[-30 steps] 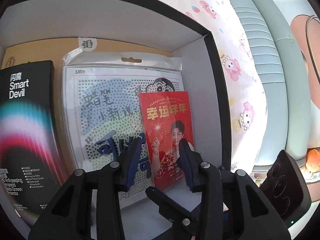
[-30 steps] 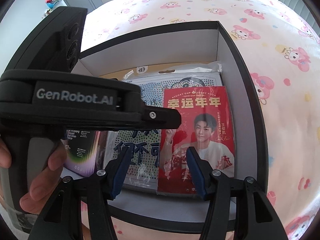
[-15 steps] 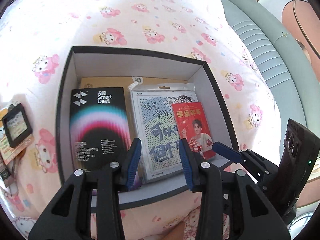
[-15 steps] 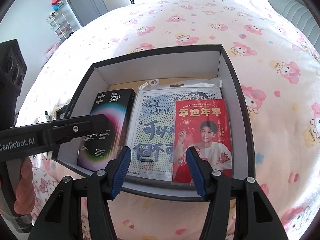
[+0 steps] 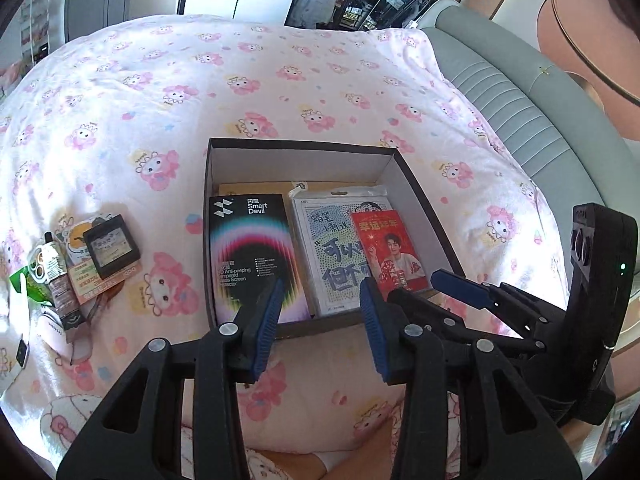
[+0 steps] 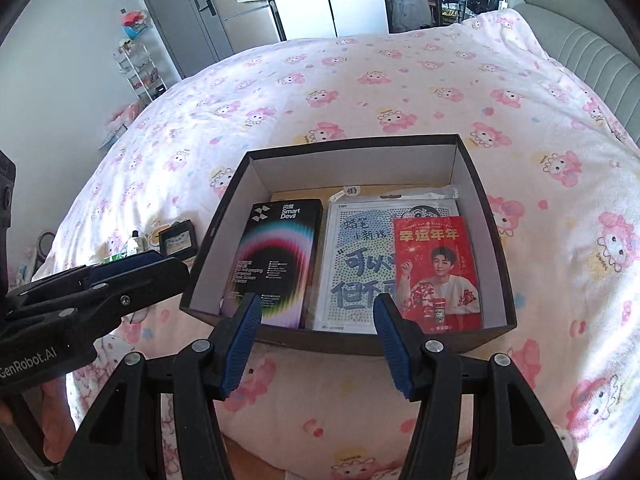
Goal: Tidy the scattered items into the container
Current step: 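Lift the left gripper out of the box and back away, then move both grippers over the pile of scattered items beside the box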
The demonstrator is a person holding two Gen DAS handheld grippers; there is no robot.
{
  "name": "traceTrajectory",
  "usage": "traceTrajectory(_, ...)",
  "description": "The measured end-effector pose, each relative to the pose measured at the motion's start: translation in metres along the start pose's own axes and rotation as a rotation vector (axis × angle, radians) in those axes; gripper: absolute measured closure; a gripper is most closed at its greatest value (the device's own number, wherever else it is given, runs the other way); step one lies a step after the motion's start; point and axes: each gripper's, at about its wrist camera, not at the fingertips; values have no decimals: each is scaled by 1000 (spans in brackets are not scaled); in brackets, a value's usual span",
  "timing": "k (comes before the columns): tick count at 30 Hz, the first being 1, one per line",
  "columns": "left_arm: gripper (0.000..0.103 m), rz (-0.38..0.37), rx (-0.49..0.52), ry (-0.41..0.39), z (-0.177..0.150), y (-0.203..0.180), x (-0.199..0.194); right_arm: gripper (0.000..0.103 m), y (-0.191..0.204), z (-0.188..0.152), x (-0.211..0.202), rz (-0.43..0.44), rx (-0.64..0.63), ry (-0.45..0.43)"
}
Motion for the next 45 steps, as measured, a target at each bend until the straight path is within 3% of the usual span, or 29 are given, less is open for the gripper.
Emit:
traceTrajectory(6,60,81,9,-46,-12,18,-24,48,23,-10,-8,24,-14,-20)
traceTrajectory(14,56,116,-12,-48,-27,43,-33,48,54,-27,6,85,-41,15)
traceTrajectory(21,55,122,-62,-42,-43,75,-39,48,95,-34,28,125,-137,68)
traceTrajectory(33,57,205,-295,-21,-74,193,-37,48,146,-16,79,158,-223,111)
traceTrajectory(45,57,280,-512,70,-106,302,5,48,194,-14,174,192,-299,273)
Point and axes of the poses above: each gripper's, at about its wrist camera, not at the fingertips, and x roughly the way its jaws point, y to its left, z to its top, and after that the axes turned 15 degrees about z, right-handed
